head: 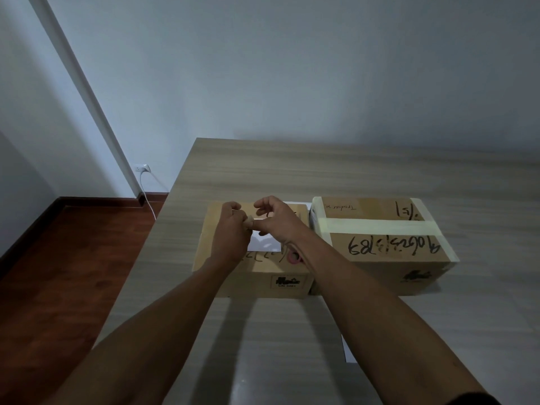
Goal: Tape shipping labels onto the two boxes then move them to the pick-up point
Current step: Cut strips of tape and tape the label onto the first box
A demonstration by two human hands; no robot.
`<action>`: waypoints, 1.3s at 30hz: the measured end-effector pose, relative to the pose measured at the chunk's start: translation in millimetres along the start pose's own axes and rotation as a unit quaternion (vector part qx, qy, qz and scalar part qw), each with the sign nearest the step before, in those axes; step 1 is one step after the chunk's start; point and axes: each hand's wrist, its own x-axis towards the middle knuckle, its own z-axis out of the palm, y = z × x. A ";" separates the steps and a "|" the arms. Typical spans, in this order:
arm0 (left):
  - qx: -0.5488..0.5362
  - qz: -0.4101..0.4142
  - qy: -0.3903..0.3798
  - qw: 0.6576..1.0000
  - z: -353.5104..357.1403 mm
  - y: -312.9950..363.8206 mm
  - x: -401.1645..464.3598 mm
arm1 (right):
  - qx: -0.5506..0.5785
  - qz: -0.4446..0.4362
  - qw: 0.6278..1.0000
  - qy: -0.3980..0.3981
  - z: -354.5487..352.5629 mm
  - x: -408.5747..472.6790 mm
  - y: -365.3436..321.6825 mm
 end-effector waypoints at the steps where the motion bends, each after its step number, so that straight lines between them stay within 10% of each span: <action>1: -0.005 -0.013 0.016 1.000 0.0 0.5 0.4 | -0.003 0.002 1.000 -0.001 -1.0 0.7 -0.8; 39: -0.036 -0.017 -0.114 0.993 -6.5 9.8 9.9 | -0.122 -0.053 0.991 -0.018 -30.3 -2.5 -1.7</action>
